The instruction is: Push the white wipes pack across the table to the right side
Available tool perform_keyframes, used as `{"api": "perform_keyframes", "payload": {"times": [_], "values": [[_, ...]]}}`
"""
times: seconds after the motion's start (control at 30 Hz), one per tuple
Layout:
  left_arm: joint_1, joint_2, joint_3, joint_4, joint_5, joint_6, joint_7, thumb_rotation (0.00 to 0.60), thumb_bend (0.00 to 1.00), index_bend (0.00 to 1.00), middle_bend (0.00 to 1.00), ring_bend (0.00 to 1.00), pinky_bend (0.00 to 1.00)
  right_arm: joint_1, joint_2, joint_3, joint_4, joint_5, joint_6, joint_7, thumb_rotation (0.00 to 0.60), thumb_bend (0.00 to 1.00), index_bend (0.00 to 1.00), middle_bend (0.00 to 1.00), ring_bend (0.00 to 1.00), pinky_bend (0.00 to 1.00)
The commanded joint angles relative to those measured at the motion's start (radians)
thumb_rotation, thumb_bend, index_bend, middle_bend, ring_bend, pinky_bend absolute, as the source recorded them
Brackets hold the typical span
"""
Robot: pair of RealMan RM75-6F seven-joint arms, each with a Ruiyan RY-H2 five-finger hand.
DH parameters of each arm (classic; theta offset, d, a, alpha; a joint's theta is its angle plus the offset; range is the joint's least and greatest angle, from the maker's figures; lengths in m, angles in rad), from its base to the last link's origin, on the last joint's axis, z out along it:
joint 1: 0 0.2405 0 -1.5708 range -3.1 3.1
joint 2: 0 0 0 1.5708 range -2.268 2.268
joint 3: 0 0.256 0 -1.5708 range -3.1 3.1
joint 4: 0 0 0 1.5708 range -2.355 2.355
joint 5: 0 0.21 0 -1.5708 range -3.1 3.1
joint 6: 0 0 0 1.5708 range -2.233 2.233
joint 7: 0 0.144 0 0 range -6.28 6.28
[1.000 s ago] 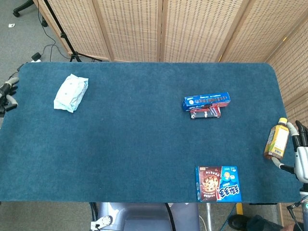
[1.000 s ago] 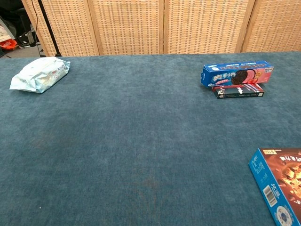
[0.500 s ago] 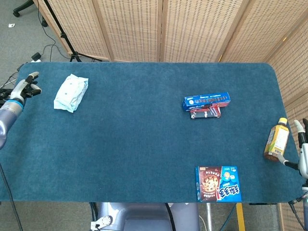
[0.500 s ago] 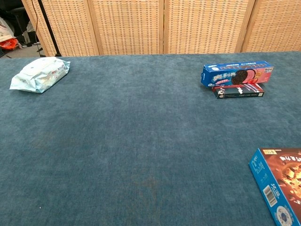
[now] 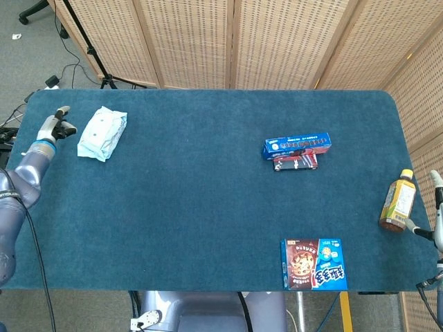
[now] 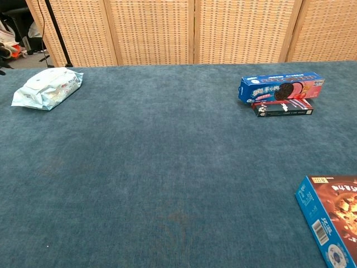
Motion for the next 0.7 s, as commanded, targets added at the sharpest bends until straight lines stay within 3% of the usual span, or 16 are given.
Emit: {"api": "perform_keyframes", "payload": {"times": [0.03,0.27,0.43,0.7], "values": [[-0.014,-0.03,-0.03,0.007,-0.034,-0.015,0.037,0.6,1.0,0.0,0.0,0.0,0.0,0.0,-0.001,0.001,0.0,0.0,0.001,0.0,0.6,0.0,0.0,0.0,0.0,0.0],[-0.025,-0.067,-0.079,0.016,-0.084,-0.062,0.143,0.6,1.0,0.0,0.0,0.0,0.0,0.0,-0.004,0.007,0.006,0.008,0.002,0.004,0.6,0.0,0.0,0.0,0.0,0.0],[-0.032,-0.078,-0.117,0.004,-0.114,-0.103,0.3,0.6,1.0,0.0,0.0,0.0,0.21,-0.002,-0.001,0.008,0.004,0.004,0.006,0.011,0.6,0.0,0.0,0.0,0.0,0.0],[-0.026,-0.054,-0.205,-0.058,-0.173,-0.148,0.601,0.6,1.0,0.0,0.0,0.01,0.29,-0.007,0.005,0.01,0.0,0.002,0.013,0.02,0.6,0.0,0.0,0.0,0.0,0.0]]}}
